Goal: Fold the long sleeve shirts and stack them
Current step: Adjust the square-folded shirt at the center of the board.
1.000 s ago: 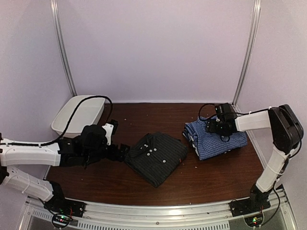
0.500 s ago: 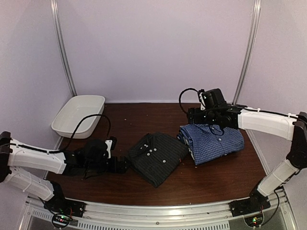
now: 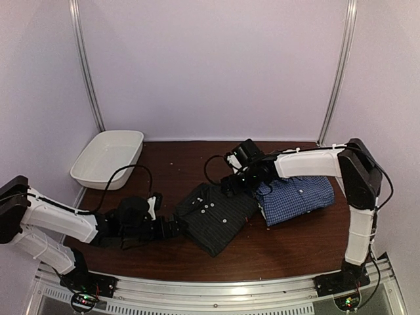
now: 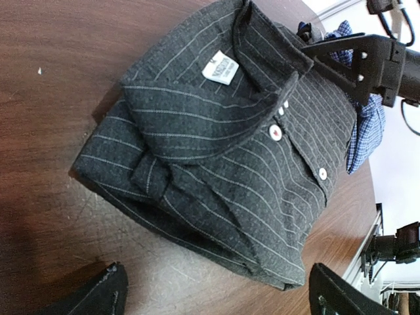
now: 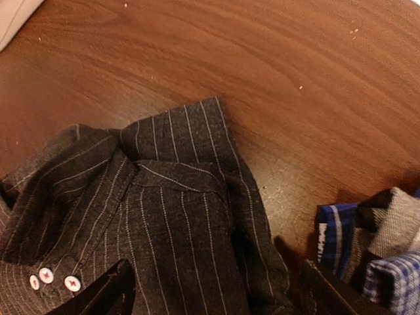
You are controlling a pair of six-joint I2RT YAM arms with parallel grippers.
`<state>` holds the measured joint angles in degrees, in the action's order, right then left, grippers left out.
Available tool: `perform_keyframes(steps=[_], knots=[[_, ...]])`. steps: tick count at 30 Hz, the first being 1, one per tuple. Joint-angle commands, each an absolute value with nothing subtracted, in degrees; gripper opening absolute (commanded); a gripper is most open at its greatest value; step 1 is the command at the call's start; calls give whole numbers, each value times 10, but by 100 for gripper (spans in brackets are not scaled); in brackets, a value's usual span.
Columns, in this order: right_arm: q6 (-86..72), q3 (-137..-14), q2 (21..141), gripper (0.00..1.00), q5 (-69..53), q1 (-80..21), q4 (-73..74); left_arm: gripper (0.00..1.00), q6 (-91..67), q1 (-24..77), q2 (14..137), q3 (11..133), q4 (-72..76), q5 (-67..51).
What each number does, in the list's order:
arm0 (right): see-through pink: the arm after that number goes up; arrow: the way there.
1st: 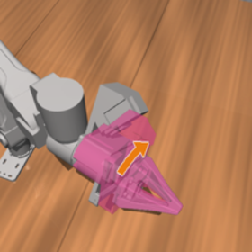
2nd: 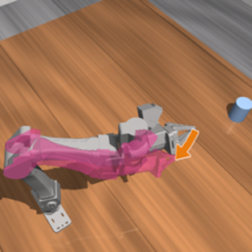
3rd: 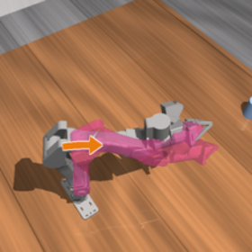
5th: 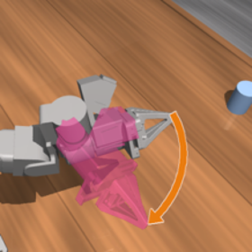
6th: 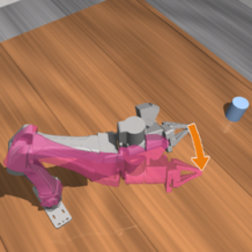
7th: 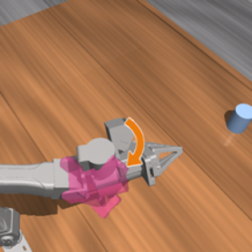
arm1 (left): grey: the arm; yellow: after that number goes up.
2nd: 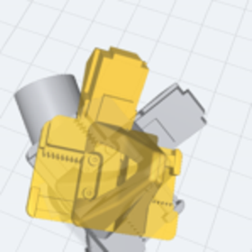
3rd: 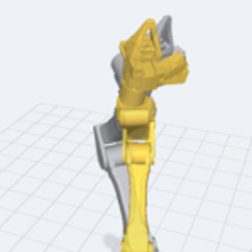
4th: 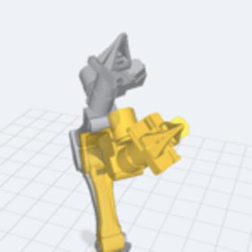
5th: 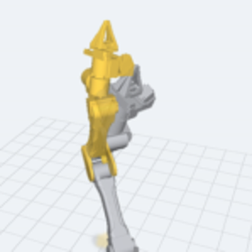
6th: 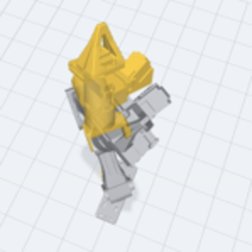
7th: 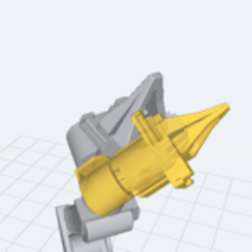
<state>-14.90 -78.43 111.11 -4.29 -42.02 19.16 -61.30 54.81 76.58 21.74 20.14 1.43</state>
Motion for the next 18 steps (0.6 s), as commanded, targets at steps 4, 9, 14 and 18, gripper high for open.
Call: perform_keyframes(steps=[4, 9, 14, 18], knots=[[-128, -838, 1181, 87, -83, -419, 238, 98, -650, 553, 795, 211, 264, 5], [-143, -791, 1168, 85, -146, -420, 219, 98, -658, 553, 788, 204, 260, 11], [-203, -692, 1099, 84, -166, -424, 170, 98, -672, 554, 749, 186, 235, 29], [-267, -609, 1034, 84, -182, -450, 111, 98, -675, 554, 708, 179, 182, 47]])
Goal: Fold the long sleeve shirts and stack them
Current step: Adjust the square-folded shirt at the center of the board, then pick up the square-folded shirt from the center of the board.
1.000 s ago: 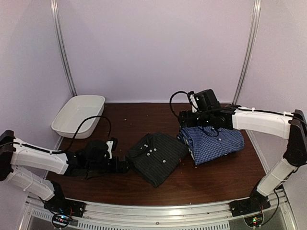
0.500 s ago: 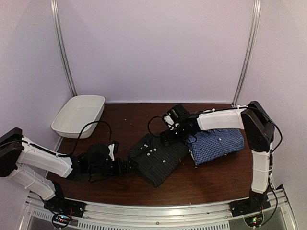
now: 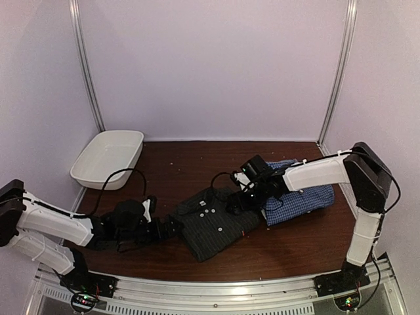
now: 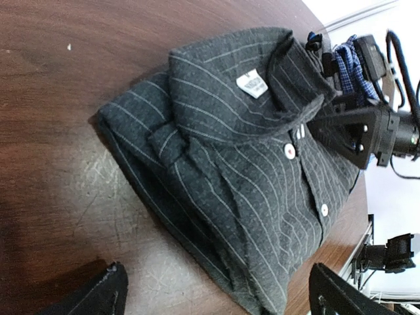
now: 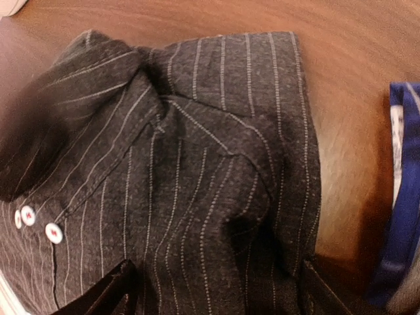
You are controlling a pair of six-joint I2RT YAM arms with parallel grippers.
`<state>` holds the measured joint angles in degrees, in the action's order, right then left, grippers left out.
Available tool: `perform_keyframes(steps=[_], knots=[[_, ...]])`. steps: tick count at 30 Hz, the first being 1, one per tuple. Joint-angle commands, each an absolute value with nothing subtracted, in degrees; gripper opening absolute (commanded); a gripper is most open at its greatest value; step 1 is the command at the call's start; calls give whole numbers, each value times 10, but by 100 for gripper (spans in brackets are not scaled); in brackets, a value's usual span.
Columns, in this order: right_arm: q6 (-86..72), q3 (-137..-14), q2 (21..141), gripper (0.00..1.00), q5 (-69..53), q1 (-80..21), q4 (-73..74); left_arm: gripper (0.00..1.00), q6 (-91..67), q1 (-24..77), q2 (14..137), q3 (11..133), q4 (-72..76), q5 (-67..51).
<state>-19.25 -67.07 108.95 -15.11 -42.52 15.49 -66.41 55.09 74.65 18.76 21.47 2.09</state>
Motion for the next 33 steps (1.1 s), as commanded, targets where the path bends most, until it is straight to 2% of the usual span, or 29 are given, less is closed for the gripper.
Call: perform_keyframes(steps=[1, 6, 9, 12, 16, 24, 28, 33], knots=[[-283, -589, 1020, 84, -186, -459, 93, 98, -677, 554, 694, 176, 168, 50], [-349, -518, 964, 84, -199, -494, 21, 98, -684, 553, 626, 151, 119, 62], [-364, -499, 932, 84, -147, -494, 37, 98, -675, 553, 611, 151, 105, 62], [-360, -512, 919, 85, -72, -490, 90, 98, -665, 552, 626, 158, 109, 54], [-353, -527, 930, 86, -33, -481, 124, 98, -637, 530, 666, 175, 122, 18], [-348, -515, 978, 86, -88, -469, 83, 94, -582, 488, 727, 210, 139, -52], [-363, -497, 1002, 85, -132, -468, 30, 88, -592, 487, 765, 202, 180, -80], [-392, -468, 1016, 81, -177, -468, -37, 69, -618, 487, 816, 180, 262, -111]])
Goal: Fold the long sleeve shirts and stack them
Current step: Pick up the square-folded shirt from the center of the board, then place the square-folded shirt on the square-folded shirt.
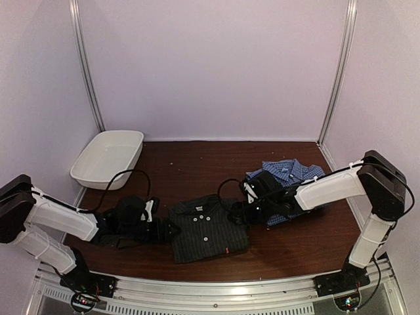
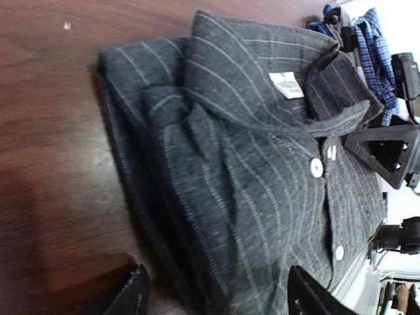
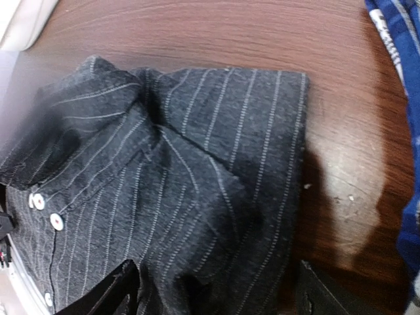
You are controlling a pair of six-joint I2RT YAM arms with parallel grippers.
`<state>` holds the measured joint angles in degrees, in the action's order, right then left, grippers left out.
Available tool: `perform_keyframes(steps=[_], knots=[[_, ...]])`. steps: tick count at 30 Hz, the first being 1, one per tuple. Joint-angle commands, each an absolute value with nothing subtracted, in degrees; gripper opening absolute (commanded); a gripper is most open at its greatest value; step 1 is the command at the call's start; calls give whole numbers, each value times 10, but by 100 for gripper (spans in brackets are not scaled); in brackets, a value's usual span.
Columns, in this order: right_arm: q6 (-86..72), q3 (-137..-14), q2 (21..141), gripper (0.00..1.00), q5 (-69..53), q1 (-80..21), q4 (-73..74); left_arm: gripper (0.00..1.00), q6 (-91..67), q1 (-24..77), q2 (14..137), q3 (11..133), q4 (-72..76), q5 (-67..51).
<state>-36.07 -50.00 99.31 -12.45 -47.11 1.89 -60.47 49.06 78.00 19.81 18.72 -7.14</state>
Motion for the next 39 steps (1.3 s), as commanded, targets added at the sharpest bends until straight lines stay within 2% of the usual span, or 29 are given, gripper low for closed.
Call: perform_keyframes(steps=[1, 6, 9, 15, 18, 24, 28, 33, 39], knots=[[-401, -456, 1019, 79, -190, -468, -58, 66, -622, 487, 828, 178, 281, -118], [-454, -414, 1032, 66, -246, -469, -169, 47, -622, 487, 881, 180, 365, -151], [-475, -396, 1032, 56, -266, -469, -225, 29, -607, 487, 883, 189, 384, -157], [-461, -401, 988, 14, -279, -468, -246, 0, -568, 487, 837, 223, 361, -144], [-426, -430, 951, 0, -270, -466, -181, 0, -557, 487, 808, 249, 336, -144], [-370, -476, 847, 0, -228, -425, -28, 0, -513, 487, 757, 345, 220, -138], [-316, -506, 779, 0, -211, -363, 86, 0, -491, 487, 777, 416, 172, -150], [-227, -552, 722, 0, -203, -233, 221, 0, -473, 496, 858, 520, 162, -171], [-127, -608, 732, 0, -196, -84, 317, 0, -448, 529, 1030, 725, 131, -206]])
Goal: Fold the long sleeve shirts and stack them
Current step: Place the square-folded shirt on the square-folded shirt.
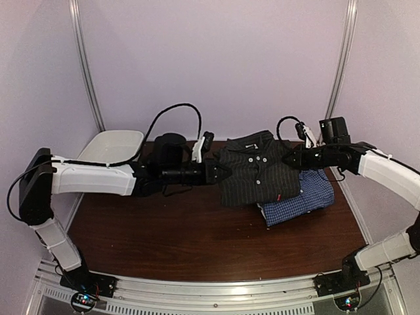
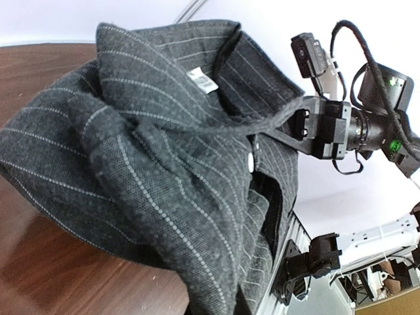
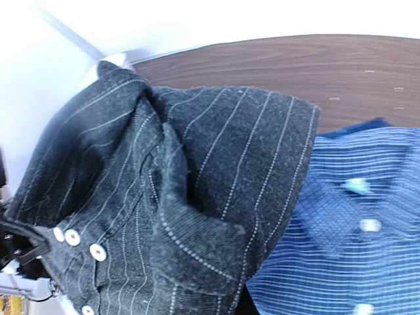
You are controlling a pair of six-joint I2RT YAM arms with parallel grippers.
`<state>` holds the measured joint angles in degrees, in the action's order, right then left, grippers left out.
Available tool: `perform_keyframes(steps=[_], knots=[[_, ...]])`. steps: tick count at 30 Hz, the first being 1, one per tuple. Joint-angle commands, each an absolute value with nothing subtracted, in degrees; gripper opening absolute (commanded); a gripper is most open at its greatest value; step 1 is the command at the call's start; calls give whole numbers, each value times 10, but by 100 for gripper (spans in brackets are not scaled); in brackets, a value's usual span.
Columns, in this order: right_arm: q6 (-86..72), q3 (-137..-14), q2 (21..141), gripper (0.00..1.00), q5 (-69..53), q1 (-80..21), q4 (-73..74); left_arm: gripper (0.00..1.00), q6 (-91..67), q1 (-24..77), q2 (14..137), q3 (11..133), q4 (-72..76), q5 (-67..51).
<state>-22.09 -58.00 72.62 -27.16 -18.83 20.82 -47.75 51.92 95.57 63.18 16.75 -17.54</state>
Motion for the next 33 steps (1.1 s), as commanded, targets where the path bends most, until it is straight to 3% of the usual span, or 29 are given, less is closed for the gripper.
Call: perform_keyframes(steps=[1, 6, 13, 22, 33], knots=[[-110, -615, 741, 0, -202, -61, 329, 0, -448, 535, 1057, 754, 127, -210], [-73, -639, 774, 0, -214, 39, 339, 0, -430, 566, 1185, 930, 71, -208], [-57, -678, 828, 0, -212, 93, 332, 0, -435, 583, 1332, 1087, 22, -229], [-61, -656, 890, 2, -223, 95, 263, 0, -458, 590, 1348, 1021, 75, -202], [-69, -668, 934, 16, -194, 94, 227, 0, -456, 605, 1349, 979, 113, -175]])
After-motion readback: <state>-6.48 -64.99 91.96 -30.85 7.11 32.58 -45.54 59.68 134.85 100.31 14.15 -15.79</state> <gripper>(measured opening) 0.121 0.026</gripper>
